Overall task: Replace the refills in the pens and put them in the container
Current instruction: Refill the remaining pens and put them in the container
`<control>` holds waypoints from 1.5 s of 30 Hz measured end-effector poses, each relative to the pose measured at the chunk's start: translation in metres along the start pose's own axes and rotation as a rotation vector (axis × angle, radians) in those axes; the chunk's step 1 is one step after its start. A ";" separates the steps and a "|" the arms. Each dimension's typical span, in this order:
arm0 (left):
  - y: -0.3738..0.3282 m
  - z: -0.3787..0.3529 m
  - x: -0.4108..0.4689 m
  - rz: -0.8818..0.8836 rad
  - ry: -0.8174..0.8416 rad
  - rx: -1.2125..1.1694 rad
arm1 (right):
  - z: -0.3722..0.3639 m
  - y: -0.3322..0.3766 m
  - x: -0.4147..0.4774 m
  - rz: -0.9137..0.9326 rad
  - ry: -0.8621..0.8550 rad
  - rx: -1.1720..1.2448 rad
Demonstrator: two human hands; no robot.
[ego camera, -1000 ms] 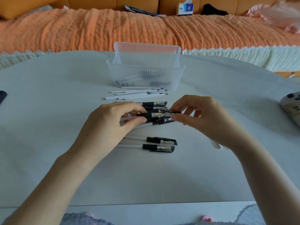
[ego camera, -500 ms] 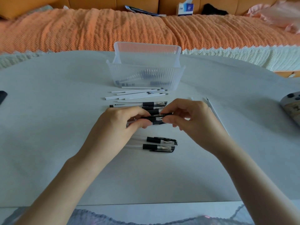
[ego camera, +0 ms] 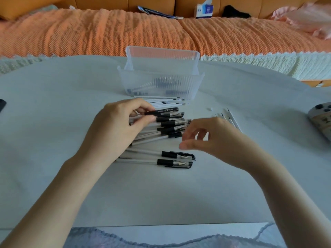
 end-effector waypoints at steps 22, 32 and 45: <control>0.030 -0.042 0.158 0.049 0.304 0.042 | 0.006 0.012 -0.003 0.098 -0.029 -0.032; -0.003 -0.020 0.127 -0.043 0.191 -0.048 | 0.022 0.010 -0.005 0.109 -0.121 0.083; -0.034 -0.030 -0.006 -0.028 0.267 -0.107 | 0.020 0.017 -0.005 0.125 -0.113 0.256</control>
Point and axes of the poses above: each hand's wrist, its own x-axis towards the middle knuckle, its own z-axis out of the back of the hand, y = z × x, the point moved 10 cm from there along x, towards the middle knuckle, and after that the axes turned 7 degrees about -z, right-handed, at the moved point
